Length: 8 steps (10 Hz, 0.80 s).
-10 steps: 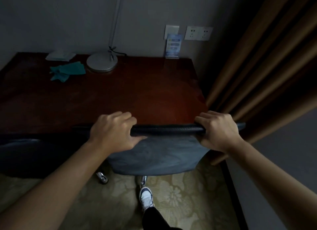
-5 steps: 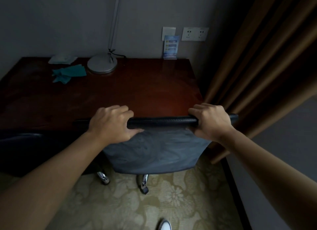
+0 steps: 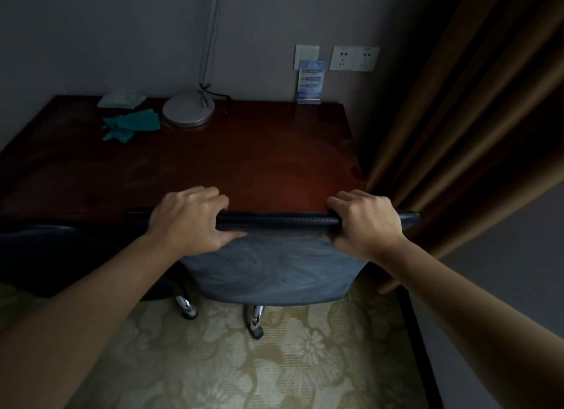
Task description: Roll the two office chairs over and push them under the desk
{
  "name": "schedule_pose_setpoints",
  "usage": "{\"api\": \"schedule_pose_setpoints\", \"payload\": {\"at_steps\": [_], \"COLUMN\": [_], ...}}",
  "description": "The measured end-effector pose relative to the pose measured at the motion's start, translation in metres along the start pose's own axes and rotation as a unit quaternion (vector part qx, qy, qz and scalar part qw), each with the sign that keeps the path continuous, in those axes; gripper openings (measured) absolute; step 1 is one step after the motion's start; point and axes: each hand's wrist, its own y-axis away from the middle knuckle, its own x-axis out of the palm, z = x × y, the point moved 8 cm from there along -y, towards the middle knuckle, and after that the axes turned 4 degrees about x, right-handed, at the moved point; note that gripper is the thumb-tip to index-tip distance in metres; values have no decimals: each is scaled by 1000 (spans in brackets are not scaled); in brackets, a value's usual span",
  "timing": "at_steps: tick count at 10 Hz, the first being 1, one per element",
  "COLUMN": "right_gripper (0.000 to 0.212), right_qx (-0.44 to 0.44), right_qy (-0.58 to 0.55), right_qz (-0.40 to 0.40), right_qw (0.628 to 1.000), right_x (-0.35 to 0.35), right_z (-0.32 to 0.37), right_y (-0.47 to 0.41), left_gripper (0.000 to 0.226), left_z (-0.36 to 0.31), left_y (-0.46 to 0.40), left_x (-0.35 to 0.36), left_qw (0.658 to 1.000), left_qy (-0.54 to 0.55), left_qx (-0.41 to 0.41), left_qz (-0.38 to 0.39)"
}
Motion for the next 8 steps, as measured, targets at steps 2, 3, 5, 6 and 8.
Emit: {"api": "schedule_pose_setpoints", "payload": {"at_steps": [2, 3, 5, 6, 8], "right_gripper": [23, 26, 28, 29, 45], "right_qx": [0, 3, 13, 28, 72], "right_qy": [-21, -26, -33, -42, -59], "right_qz": [-10, 8, 23, 36, 142], "right_qw": [1000, 1000, 999, 998, 985], "right_x": [-3, -1, 1, -1, 0], "right_z": [1, 1, 3, 3, 5], "right_y": [7, 13, 34, 39, 40], "left_gripper": [61, 58, 54, 63, 61], "left_z": [1, -6, -40, -46, -49], "left_y": [6, 14, 40, 50, 45], "left_x": [-1, 0, -12, -20, -46], "left_qw": [997, 987, 973, 968, 942], "left_qy": [19, 37, 26, 40, 127], "left_qx": [-58, -122, -188, -196, -229], "left_qz": [51, 95, 131, 153, 208]}}
